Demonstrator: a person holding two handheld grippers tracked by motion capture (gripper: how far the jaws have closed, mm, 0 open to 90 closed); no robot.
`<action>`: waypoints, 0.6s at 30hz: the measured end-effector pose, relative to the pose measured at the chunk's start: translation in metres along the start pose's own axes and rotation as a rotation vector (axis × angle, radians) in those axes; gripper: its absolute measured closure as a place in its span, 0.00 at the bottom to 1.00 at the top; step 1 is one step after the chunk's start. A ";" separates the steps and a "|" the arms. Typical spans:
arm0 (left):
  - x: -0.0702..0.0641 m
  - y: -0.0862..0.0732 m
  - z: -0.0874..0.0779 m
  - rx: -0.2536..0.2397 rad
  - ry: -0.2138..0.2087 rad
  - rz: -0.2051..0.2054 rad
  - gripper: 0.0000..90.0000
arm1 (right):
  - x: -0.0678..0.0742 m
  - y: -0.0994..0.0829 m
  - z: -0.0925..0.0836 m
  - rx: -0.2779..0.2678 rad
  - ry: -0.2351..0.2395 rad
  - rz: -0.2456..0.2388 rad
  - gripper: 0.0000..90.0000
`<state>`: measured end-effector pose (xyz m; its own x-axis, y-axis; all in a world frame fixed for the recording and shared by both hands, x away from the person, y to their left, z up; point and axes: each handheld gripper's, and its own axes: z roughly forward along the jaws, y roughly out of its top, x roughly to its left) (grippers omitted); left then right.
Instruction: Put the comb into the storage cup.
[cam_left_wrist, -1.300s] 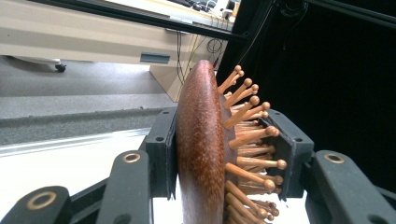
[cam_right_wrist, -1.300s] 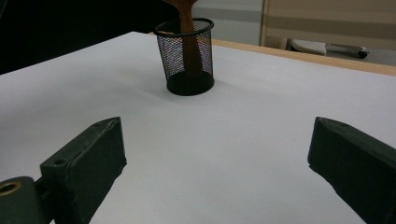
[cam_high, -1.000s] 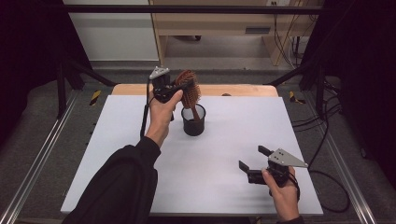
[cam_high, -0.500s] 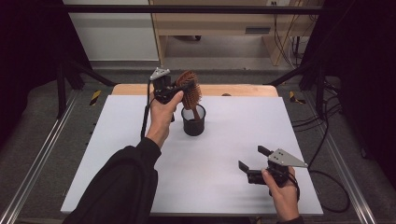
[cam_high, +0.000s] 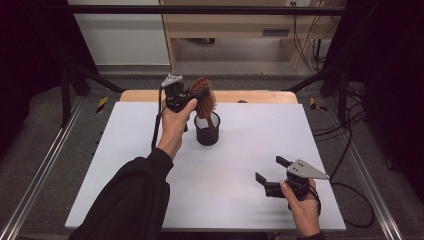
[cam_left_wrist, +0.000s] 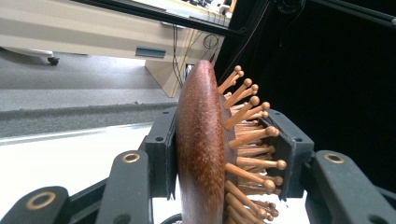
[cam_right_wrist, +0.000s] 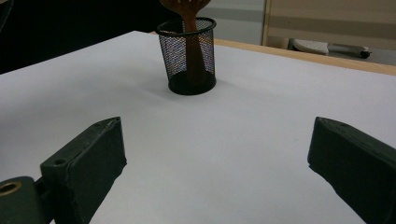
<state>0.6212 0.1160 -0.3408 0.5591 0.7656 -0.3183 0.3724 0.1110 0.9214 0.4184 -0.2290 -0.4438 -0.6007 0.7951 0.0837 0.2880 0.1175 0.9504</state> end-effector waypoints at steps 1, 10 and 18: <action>0.000 0.000 0.000 0.000 0.000 0.001 0.57 | 0.000 0.000 0.000 -0.001 0.000 -0.001 0.05; 0.000 -0.001 0.001 0.000 -0.002 0.000 0.57 | 0.000 0.000 0.000 0.000 0.000 -0.002 0.05; 0.001 -0.002 0.002 0.004 -0.004 0.002 0.56 | 0.000 0.000 0.000 0.001 0.000 -0.002 0.05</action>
<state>0.6223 0.1151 -0.3433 0.5625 0.7635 -0.3173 0.3742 0.1071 0.9212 0.4184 -0.2289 -0.4440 -0.6015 0.7947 0.0820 0.2875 0.1196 0.9503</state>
